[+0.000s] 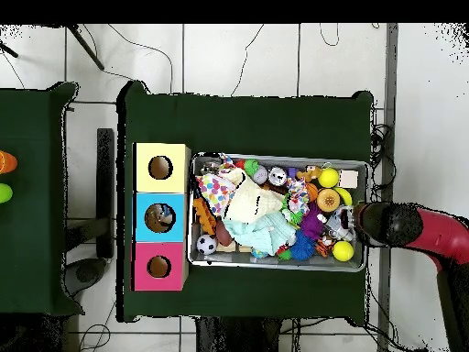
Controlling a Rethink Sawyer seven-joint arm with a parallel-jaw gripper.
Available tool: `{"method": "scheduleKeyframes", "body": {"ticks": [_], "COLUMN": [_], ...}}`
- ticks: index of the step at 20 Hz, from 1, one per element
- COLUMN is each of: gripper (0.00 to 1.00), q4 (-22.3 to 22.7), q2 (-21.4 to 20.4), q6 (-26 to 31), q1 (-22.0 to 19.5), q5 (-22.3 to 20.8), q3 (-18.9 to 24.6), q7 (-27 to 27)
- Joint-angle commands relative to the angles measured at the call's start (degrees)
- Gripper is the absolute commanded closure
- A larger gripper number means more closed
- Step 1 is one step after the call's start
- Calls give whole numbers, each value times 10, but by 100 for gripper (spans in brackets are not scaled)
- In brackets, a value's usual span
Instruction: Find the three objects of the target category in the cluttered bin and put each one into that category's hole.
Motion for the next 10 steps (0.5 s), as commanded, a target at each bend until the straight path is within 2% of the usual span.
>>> {"method": "scheduleKeyframes", "body": {"ticks": [1, 10], "gripper": [100, 100], "q4": [31, 38], "q2": [36, 36], "q6": [-34, -34], "q1": [2, 1], "q5": [-38, -31], "q3": [-17, -18], "q7": [-44, -45]}}
